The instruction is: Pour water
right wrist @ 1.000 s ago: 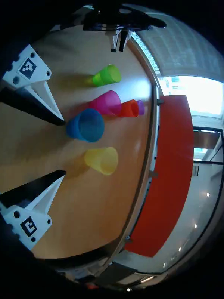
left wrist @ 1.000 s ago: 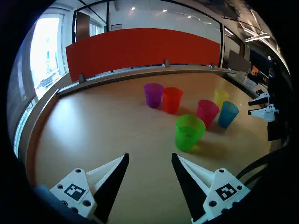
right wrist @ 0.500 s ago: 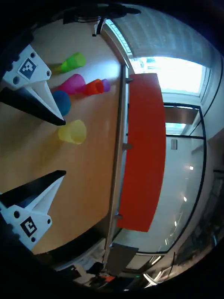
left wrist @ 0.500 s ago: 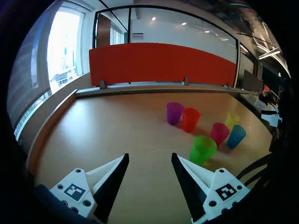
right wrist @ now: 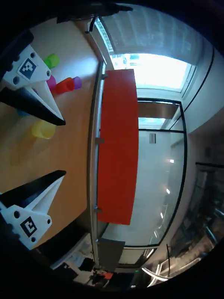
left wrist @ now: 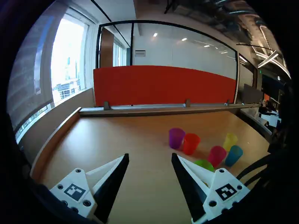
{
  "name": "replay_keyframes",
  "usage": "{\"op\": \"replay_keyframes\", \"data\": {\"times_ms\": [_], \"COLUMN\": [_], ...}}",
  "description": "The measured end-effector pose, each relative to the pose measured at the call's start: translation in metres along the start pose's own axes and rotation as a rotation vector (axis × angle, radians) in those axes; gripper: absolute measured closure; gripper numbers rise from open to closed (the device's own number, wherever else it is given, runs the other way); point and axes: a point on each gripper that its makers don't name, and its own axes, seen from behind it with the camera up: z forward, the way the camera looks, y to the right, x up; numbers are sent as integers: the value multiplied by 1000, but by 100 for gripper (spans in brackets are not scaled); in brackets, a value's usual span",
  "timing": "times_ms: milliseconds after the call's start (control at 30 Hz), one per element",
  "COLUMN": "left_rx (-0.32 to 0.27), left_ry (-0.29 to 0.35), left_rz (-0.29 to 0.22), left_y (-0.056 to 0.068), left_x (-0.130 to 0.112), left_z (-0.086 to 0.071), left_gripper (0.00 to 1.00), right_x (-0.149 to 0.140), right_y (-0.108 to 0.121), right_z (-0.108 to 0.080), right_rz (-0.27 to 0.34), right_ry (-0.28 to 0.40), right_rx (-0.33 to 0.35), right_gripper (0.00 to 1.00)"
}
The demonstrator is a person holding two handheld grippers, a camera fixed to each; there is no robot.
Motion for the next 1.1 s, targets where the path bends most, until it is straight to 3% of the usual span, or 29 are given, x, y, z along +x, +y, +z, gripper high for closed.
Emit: {"op": "replay_keyframes", "data": {"times_ms": [500,800,1100], "left_rx": [13,22,45], "left_ry": [150,197,229], "left_rz": [-26,-33,-44], "left_y": [-2,-3,-9], "left_x": [60,77,83], "left_z": [-4,-6,3], "left_gripper": [16,16,16], "right_x": [62,74,83], "right_y": [24,17,14], "right_z": [4,8,15], "right_rz": [17,21,23], "right_ry": [144,158,170], "right_rx": [-99,-101,-109], "right_gripper": [7,7,7]}}
